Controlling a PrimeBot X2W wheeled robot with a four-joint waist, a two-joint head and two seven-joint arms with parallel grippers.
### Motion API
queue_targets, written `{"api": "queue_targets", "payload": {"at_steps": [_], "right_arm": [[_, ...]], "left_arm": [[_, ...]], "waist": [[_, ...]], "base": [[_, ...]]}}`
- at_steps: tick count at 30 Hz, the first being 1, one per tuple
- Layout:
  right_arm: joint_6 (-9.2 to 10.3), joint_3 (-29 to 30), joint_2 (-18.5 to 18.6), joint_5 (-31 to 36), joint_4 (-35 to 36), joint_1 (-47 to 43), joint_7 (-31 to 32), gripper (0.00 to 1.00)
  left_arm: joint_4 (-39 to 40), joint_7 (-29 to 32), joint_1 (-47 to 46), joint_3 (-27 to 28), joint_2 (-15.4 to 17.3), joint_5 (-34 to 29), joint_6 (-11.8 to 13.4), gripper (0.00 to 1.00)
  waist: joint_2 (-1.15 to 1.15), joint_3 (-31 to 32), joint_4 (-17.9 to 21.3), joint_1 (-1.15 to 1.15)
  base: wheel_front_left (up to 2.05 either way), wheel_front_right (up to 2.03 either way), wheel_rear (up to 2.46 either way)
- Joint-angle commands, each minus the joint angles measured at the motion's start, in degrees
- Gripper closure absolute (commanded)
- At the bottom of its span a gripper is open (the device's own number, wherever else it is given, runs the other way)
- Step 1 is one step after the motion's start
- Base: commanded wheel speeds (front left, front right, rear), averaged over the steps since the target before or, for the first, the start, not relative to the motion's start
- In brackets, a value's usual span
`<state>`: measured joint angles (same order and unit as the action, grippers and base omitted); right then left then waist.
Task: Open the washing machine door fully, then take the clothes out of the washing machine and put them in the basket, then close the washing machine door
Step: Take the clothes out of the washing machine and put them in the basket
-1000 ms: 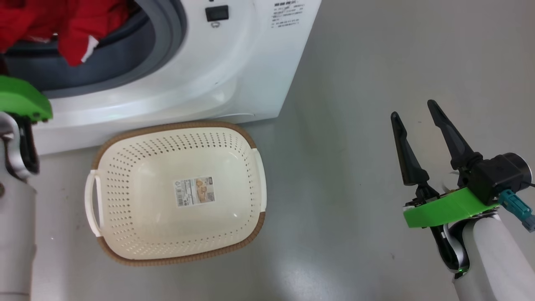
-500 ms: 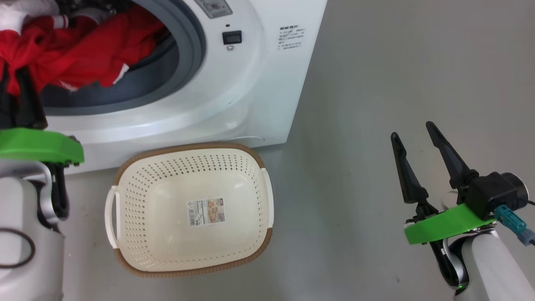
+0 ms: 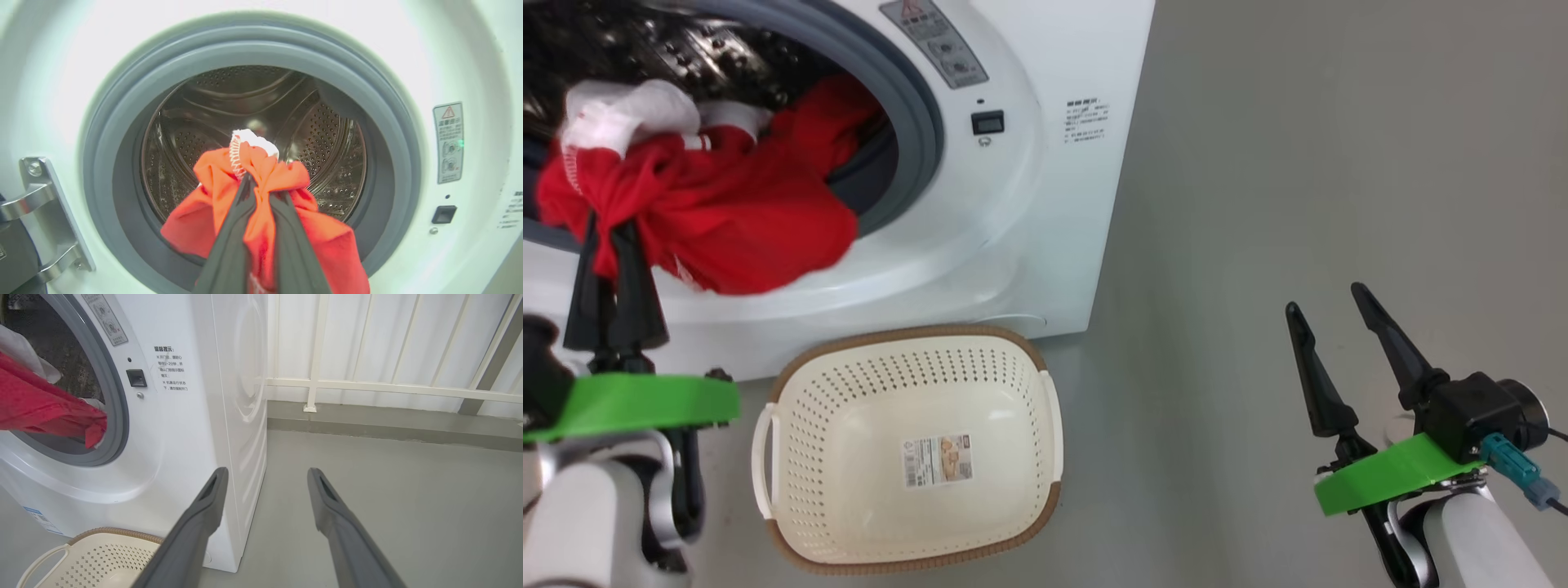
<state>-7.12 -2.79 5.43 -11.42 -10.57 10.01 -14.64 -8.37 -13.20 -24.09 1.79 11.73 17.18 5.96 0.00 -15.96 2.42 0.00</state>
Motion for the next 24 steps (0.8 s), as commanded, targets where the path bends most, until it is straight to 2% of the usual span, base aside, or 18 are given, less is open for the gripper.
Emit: {"api": "queue_targets", "payload": {"at_steps": [1, 8, 13, 18, 24], "right_arm": [[-0.36, -1.1, 0.5, -0.6, 1.2, -0.5, -0.4, 0.00], [-0.36, -1.0, 1.1, -0.8, 1.1, -1.7, -0.4, 0.00], [-0.36, -0.9, 1.0, -0.7, 1.5, -1.6, -0.4, 0.00], [-0.36, -1.1, 0.8, -0.5, 1.7, -1.2, -0.4, 0.00], [-0.36, -1.2, 0.9, -0.5, 2.0, 0.0, -0.4, 0.00]], "left_arm": [[2.2, 0.0, 0.4, 1.8, 1.8, -0.5, 0.4, 1.00], [12.7, 3.2, 6.7, 0.0, 0.2, -0.7, 1.7, 1.00], [16.5, 5.9, 10.1, -1.6, -0.5, -0.2, 1.6, 1.00], [15.2, 6.8, 11.5, -3.0, -1.8, 1.5, 0.9, 1.00], [7.9, 5.9, 10.1, -4.4, -3.4, 3.5, -0.6, 1.00]], "waist": [[0.00, 1.4, -0.1, 0.00], [0.00, 3.9, -0.8, 0.00], [0.00, 3.6, -1.3, 0.00], [0.00, 1.8, -1.5, 0.00], [0.00, -1.1, -0.9, 0.00]], "base": [[0.00, 0.00, 0.00], [0.00, 0.00, 0.00], [0.00, 0.00, 0.00], [0.00, 0.00, 0.00], [0.00, 0.00, 0.00]]}}
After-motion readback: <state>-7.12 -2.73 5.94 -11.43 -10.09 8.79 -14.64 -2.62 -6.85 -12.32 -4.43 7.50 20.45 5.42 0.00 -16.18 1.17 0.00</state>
